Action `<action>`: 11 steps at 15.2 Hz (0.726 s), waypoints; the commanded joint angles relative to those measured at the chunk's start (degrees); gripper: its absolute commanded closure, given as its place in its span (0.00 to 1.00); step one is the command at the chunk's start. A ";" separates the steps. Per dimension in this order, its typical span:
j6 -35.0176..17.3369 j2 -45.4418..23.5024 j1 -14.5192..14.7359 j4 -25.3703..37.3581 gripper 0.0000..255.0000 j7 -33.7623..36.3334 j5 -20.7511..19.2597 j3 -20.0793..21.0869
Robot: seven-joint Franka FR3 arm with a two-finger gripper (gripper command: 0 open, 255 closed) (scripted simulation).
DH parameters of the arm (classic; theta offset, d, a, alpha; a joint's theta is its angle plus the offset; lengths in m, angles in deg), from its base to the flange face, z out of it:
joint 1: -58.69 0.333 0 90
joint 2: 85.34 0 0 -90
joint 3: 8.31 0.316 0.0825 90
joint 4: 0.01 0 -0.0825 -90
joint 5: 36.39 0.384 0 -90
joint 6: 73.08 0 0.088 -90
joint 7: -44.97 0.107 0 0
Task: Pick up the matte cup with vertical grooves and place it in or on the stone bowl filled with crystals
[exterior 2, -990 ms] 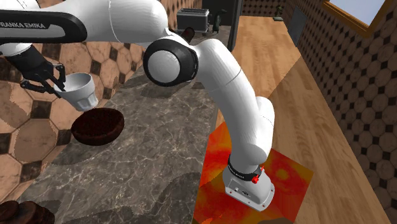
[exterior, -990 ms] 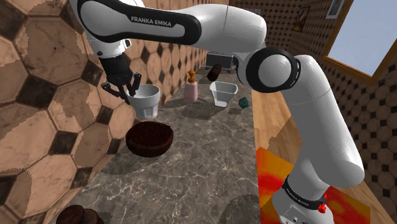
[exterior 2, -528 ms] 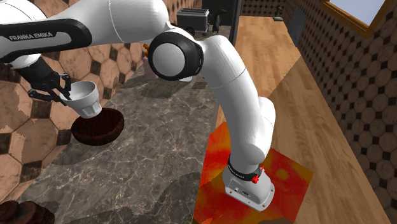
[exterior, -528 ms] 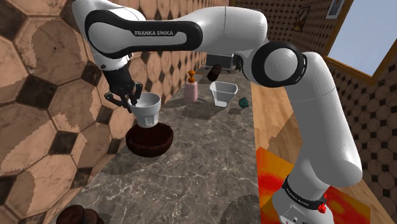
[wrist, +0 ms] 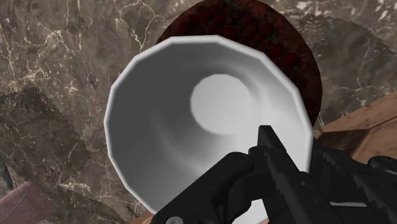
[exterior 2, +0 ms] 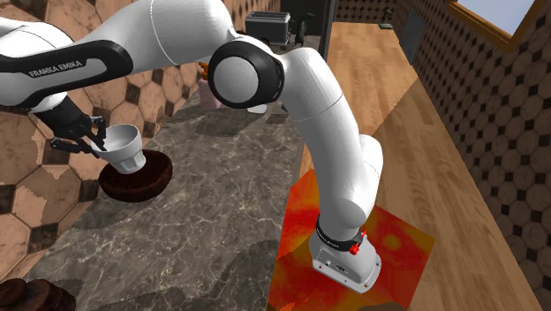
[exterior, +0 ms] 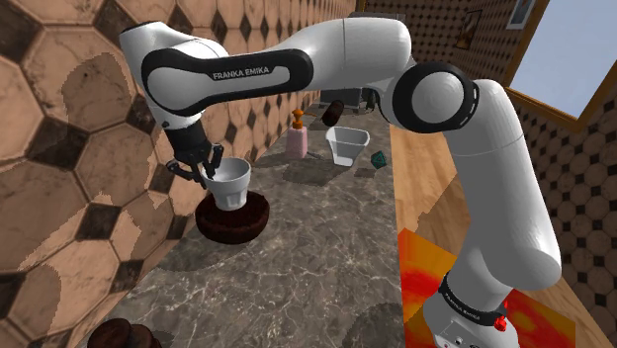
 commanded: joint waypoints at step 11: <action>-0.30 0.05 -0.06 -0.30 0.00 0.05 -0.01 0.00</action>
